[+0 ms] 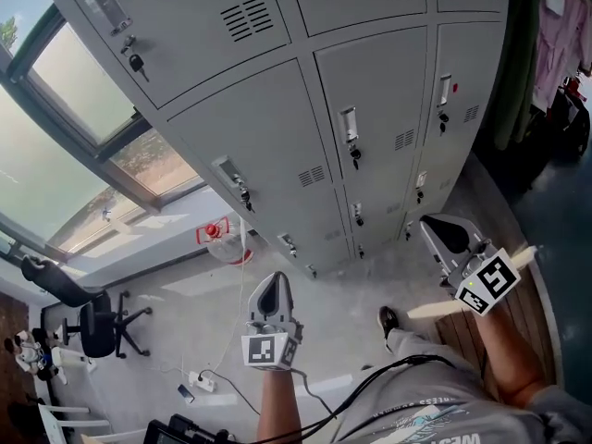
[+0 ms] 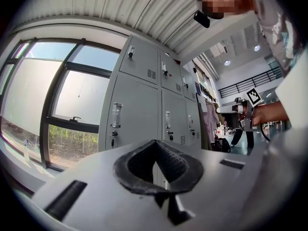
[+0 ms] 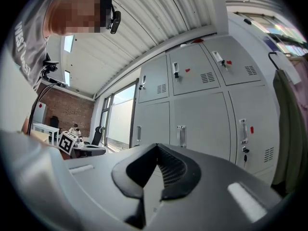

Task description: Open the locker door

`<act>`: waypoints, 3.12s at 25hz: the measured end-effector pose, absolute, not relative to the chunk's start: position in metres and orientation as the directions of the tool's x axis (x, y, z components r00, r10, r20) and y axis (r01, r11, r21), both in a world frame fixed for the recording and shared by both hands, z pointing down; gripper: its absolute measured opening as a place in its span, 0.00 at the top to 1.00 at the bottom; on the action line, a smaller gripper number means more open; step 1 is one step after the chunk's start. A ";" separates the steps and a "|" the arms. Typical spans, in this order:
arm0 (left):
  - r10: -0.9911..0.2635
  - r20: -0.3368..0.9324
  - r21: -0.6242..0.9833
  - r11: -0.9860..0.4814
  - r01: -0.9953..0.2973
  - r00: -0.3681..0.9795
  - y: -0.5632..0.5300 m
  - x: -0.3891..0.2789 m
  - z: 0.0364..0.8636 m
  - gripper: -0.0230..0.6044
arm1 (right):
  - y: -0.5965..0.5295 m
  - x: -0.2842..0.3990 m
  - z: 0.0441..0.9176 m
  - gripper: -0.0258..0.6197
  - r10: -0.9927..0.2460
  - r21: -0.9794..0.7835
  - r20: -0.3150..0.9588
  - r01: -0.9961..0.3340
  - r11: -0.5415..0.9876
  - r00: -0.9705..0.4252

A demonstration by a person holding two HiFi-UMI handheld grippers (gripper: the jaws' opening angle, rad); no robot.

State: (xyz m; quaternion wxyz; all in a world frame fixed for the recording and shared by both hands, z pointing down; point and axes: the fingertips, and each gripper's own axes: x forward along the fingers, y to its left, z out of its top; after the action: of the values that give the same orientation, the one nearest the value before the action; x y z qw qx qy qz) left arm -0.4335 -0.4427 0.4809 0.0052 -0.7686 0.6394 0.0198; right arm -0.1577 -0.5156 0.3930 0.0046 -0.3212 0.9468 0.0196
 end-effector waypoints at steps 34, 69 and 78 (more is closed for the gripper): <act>-0.886 0.281 0.024 0.392 -0.920 -0.370 -0.632 -0.573 0.855 0.67 | -0.623 -0.170 0.609 0.97 -0.579 0.004 0.226 -0.594 0.804 -0.783; -0.837 0.356 0.038 0.458 -0.888 -0.416 -0.586 -0.548 0.868 0.78 | -0.621 -0.178 0.623 0.97 -0.562 -0.035 0.240 -0.585 0.810 -0.792; -0.838 0.383 0.019 0.428 -0.904 -0.389 -0.556 -0.526 0.869 0.84 | -0.606 -0.177 0.614 0.97 -0.558 -0.041 0.241 -0.583 0.811 -0.794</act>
State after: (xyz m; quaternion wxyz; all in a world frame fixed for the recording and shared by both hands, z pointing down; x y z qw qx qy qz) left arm -0.5259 -0.5563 0.8691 -0.1701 -0.5260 0.8276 -0.0968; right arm -0.1768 -0.6060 0.6140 -0.1093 -0.3017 0.9454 -0.0567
